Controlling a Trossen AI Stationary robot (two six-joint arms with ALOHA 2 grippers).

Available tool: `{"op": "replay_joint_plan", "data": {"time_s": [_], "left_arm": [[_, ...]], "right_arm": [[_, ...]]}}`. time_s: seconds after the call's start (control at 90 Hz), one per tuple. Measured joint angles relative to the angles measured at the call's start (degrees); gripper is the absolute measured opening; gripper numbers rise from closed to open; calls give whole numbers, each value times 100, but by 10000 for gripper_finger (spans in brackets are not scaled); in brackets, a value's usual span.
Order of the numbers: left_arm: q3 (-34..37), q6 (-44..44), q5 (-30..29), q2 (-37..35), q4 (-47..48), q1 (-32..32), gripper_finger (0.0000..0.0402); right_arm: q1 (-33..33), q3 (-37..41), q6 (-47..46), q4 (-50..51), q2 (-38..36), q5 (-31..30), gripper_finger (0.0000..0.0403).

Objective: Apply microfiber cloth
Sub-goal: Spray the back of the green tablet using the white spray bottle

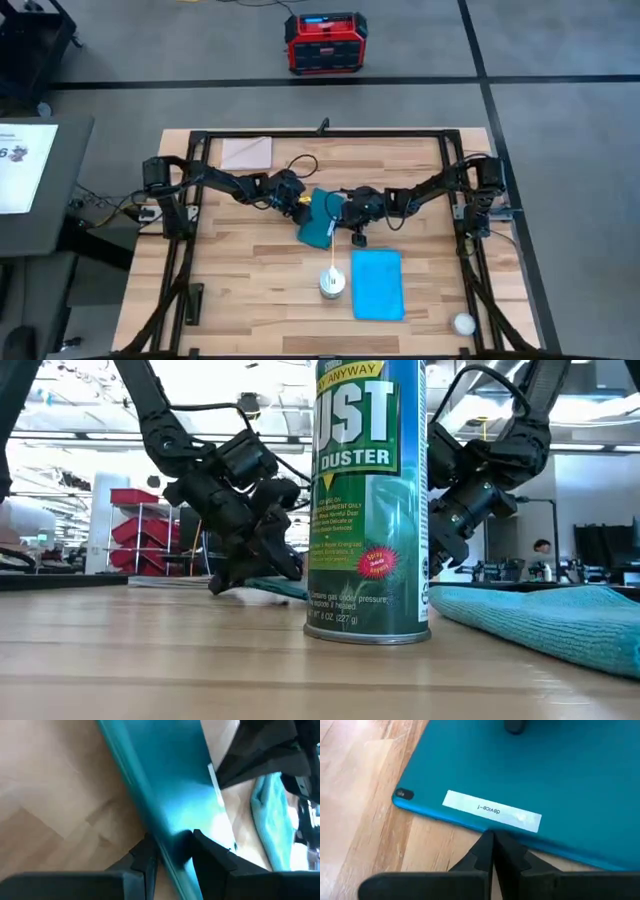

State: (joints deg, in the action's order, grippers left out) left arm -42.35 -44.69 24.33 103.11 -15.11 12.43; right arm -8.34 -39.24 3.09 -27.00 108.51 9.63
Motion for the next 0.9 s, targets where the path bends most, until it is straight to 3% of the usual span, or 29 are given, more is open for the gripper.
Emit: {"op": "replay_joint_plan", "data": {"time_s": [0.456, 0.9], "left_arm": [[8, 293, 443, -16, -167, 11, 40], [9, 950, -219, -28, -256, 30, 40]], "right_arm": [[0, 2, -4, -7, 0, 5, 0], [-2, 7, -63, -14, 0, 72, 0]]}}
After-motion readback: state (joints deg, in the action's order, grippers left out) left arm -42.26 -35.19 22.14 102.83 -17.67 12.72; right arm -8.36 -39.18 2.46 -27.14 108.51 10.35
